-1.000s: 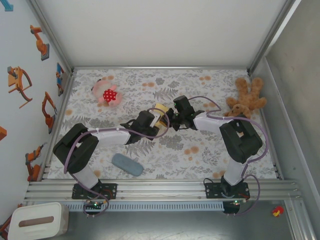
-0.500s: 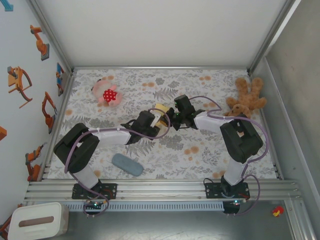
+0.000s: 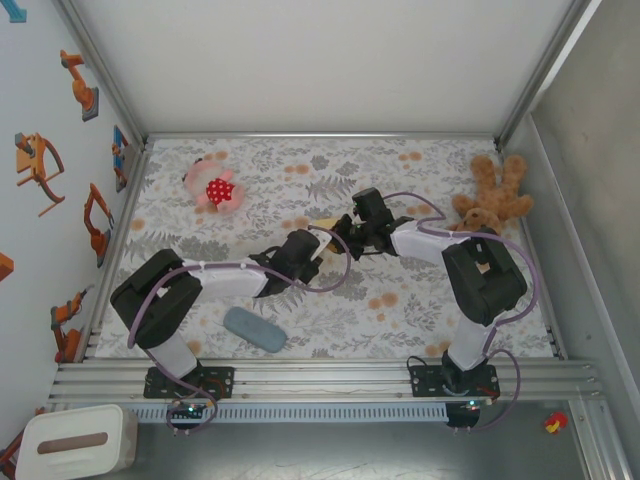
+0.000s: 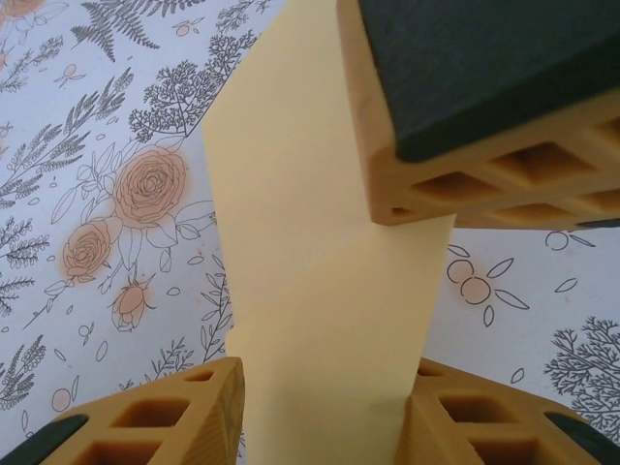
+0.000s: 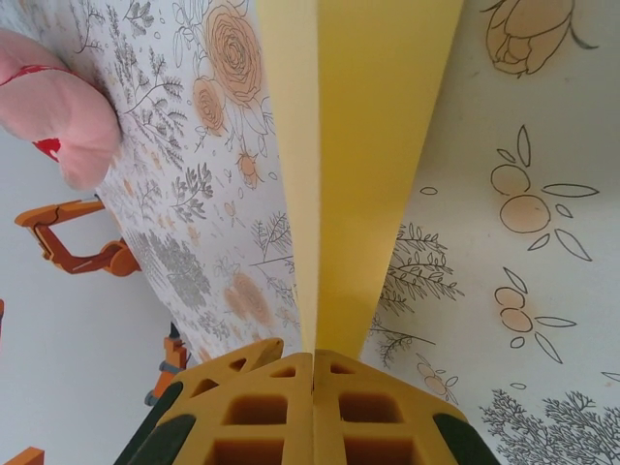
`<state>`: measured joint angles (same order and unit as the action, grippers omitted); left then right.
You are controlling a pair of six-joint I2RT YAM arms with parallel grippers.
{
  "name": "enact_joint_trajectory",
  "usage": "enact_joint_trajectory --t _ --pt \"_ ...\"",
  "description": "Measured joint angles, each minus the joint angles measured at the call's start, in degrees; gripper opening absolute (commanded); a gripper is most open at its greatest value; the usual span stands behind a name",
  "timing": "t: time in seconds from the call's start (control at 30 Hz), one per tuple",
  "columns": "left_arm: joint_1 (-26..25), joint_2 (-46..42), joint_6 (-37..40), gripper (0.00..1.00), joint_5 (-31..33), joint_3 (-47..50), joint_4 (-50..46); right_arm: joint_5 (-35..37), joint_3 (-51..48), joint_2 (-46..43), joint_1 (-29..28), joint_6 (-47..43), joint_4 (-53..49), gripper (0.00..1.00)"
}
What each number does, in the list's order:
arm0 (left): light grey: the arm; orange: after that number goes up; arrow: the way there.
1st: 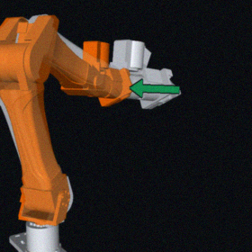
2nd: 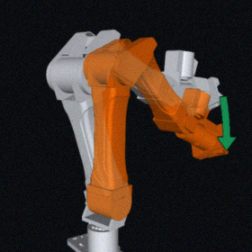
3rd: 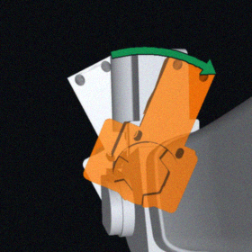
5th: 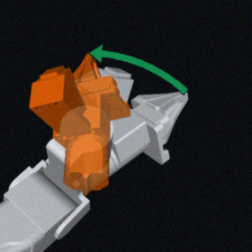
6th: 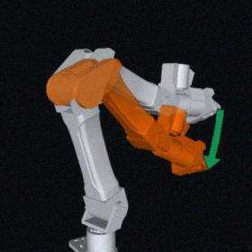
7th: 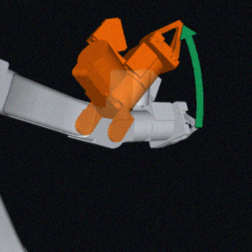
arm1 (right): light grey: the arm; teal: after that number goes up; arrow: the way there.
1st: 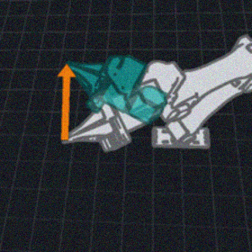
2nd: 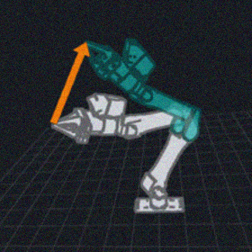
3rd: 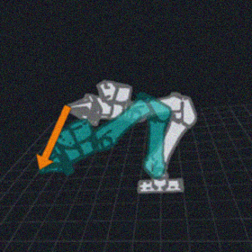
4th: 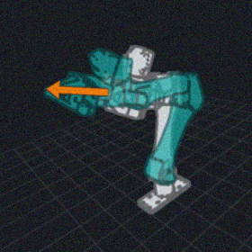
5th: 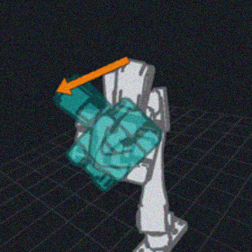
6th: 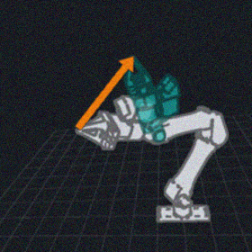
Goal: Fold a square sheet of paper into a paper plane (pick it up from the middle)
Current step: Fold the wing for the fifth time at the center of the table.
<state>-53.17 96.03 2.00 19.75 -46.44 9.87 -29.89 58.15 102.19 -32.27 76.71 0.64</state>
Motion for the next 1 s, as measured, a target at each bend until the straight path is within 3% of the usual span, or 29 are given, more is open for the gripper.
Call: enact_joint_trajectory --t 0.3,0.5,0.63,1.0 --pt "-1.2 1.8 1.2 0.24 0.1 0.0 1.2 -0.3 0.0 0.1 0.2 0.1 -0.1 0.04" --pt "-1.2 2.2 0.7 0.14 -0.5 0.1 2.5 -0.3 0.5 0.2 1.0 -1.0 -1.9 0.38" --pt "-1.2 2.6 -0.5 0.13 -1.6 0.5 3.7 1.0 2.2 0.2 2.7 -3.9 -5.3 0.51" --pt "-1.2 4.3 -4.3 0.12 -9.2 1.1 3.9 6.6 3.3 -3.6 9.6 -12.1 -14.2 0.55"
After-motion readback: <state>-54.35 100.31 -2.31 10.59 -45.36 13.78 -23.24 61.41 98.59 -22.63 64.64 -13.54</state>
